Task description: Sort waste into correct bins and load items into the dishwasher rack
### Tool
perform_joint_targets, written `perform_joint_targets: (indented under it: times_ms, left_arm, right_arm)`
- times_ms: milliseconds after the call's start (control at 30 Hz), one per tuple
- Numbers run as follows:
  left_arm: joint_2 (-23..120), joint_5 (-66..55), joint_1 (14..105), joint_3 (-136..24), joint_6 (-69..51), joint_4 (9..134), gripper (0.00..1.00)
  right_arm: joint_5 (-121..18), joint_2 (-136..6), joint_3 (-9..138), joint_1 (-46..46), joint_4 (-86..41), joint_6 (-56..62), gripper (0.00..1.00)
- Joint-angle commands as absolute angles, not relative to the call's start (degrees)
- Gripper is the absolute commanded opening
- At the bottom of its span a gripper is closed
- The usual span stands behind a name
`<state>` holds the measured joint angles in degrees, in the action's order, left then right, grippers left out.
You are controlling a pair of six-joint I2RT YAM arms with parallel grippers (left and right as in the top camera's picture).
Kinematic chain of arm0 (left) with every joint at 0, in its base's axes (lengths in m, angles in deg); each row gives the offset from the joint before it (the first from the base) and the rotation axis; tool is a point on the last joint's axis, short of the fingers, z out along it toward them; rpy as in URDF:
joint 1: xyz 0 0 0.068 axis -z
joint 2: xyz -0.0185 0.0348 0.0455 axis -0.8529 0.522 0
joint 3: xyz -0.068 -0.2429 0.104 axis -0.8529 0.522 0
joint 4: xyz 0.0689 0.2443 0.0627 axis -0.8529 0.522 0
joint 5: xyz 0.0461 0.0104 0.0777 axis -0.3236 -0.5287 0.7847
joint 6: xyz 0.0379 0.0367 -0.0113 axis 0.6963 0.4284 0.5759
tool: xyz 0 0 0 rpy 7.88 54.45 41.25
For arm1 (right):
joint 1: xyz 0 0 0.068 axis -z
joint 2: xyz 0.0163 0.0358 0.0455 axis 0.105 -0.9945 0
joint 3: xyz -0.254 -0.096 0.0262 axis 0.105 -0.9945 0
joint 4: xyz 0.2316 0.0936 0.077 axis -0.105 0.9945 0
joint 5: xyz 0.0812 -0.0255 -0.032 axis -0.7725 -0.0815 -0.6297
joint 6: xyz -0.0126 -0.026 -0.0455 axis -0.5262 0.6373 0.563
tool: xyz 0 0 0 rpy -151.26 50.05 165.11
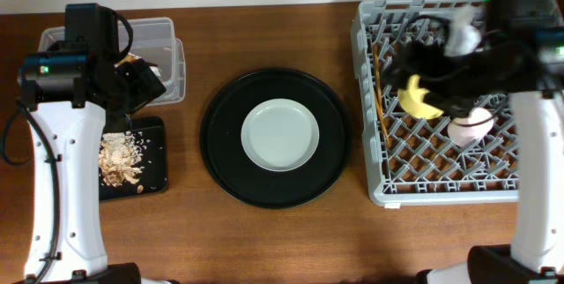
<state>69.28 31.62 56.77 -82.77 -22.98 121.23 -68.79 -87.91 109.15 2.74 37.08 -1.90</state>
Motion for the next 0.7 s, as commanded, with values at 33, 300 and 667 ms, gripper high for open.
perform_joint_targets:
  times_ms: [33,300,667]
  left_arm:
    - [69.67,32.08,56.49,-82.81,-23.13,121.31,0.99]
    - [69.67,32.08,56.49,-82.81,-23.13,121.31,0.99]
    - [69.67,32.08,56.49,-82.81,-23.13,121.31,0.99]
  right_arm:
    - [-65.79,-88.26,108.56,-6.38,33.25,-1.12,0.98]
    - [-55.08,-91.62,108.56,-13.61,27.66,-1.99,0.98]
    - [-54.06,-109.41,108.56,-17.83,27.24,-1.95,0.99]
